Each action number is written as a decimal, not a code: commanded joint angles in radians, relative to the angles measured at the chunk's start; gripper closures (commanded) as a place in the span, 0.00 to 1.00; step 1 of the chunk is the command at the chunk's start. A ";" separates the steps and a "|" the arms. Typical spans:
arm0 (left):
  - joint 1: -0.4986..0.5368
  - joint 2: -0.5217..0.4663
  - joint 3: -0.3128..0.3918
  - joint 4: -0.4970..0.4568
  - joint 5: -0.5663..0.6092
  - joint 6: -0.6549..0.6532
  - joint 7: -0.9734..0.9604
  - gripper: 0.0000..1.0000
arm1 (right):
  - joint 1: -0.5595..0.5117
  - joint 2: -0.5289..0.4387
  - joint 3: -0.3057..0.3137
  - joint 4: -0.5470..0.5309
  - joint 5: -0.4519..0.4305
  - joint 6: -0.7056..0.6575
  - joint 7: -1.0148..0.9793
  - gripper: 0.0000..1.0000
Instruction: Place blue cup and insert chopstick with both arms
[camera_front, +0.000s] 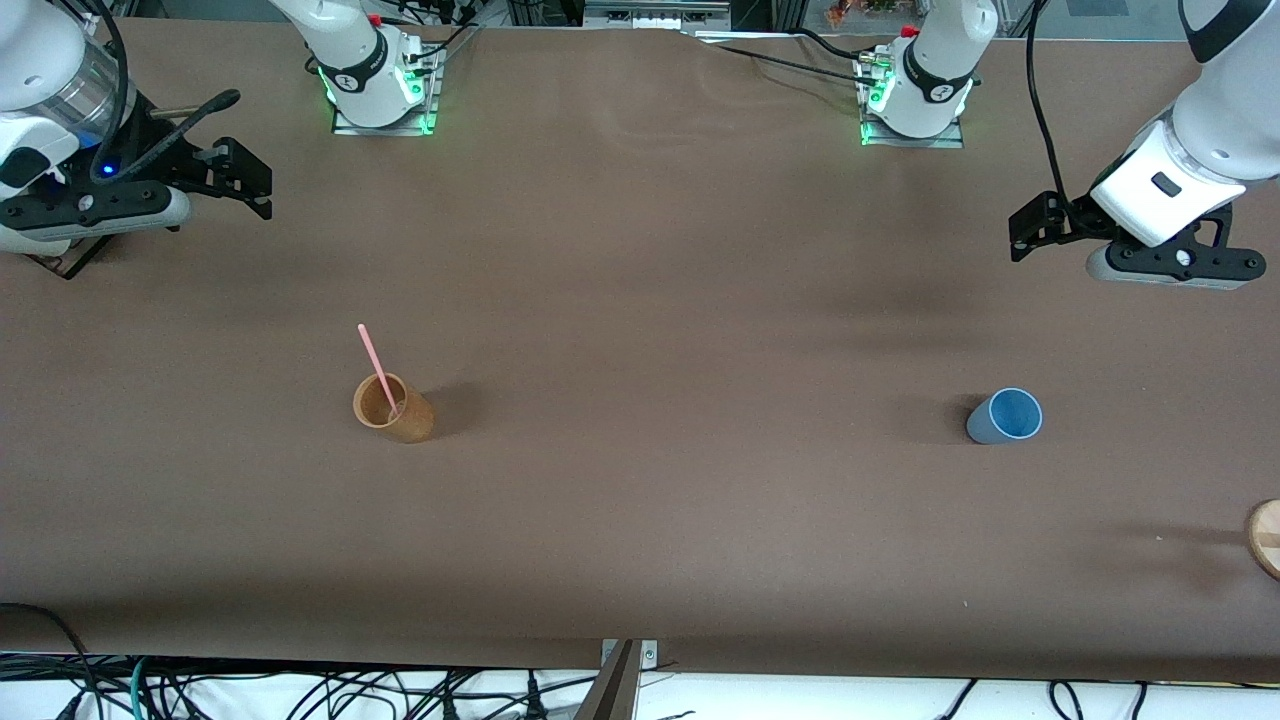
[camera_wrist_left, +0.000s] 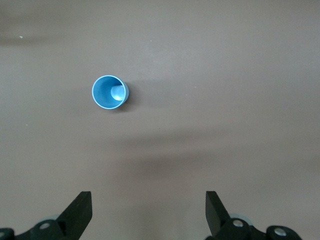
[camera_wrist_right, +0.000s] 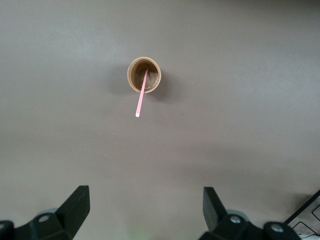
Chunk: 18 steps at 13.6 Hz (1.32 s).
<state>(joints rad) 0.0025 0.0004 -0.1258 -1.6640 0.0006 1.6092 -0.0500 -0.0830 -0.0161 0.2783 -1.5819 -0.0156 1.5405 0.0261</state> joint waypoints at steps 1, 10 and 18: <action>0.004 0.012 0.008 0.026 -0.024 -0.009 0.032 0.00 | -0.006 -0.028 0.001 -0.026 0.014 0.001 -0.012 0.00; 0.013 0.067 0.009 0.064 -0.028 -0.014 0.022 0.00 | -0.006 -0.024 -0.002 -0.030 0.020 0.004 -0.049 0.00; 0.100 0.271 0.014 0.156 0.057 0.155 0.279 0.00 | -0.006 -0.019 -0.002 -0.073 0.020 0.019 -0.051 0.00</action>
<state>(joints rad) 0.0781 0.2132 -0.1093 -1.5542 0.0107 1.6847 0.0959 -0.0832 -0.0159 0.2781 -1.6130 -0.0121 1.5423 -0.0054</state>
